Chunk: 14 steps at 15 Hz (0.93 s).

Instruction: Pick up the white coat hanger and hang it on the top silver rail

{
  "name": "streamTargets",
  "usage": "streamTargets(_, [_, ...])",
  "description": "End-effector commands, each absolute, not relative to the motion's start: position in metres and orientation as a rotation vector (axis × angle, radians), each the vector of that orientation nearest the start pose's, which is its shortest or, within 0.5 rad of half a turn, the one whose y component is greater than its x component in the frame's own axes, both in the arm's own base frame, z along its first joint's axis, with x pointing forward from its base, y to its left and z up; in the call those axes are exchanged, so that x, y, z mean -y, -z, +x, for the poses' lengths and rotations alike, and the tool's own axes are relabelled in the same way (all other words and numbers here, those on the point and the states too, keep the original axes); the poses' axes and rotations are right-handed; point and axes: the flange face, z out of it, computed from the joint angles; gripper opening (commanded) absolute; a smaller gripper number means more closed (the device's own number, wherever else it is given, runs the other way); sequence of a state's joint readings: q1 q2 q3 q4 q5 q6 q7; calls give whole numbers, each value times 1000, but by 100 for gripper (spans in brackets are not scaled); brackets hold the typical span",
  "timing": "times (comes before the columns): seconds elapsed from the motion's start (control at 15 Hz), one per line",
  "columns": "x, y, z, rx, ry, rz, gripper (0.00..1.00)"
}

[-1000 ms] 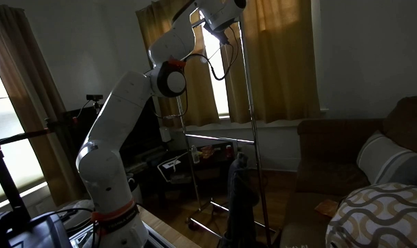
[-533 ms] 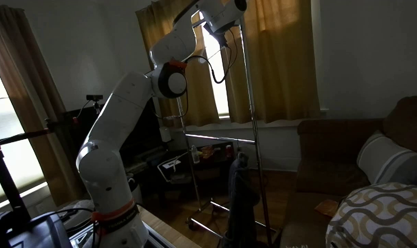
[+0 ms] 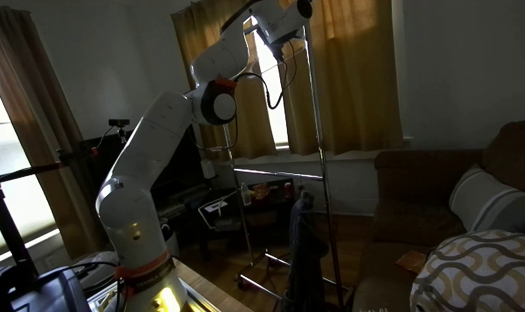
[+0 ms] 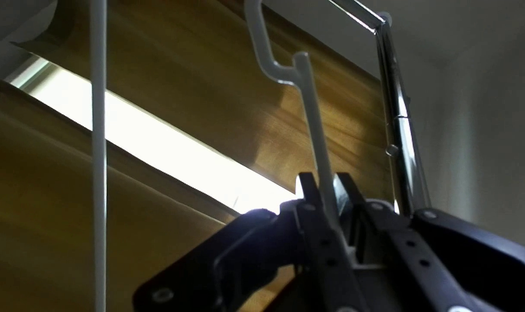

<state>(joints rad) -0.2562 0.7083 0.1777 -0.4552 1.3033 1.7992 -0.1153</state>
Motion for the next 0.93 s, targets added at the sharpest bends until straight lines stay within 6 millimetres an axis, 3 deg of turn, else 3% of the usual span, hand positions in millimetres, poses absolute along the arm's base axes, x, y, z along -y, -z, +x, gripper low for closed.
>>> streamTargets(0.0, [55,-776,697,26,714,-1670,4])
streamTargets(0.4, [56,-764,703,-42,630,-1677,4])
streamTargets(0.47, [55,-762,704,-49,618,-1682,40])
streamTargets(0.53, [55,-761,705,-56,609,-1670,41])
streamTargets(0.8, [47,-763,703,-31,606,-1685,70])
streamTargets(0.87, [46,-764,702,-4,617,-1674,72])
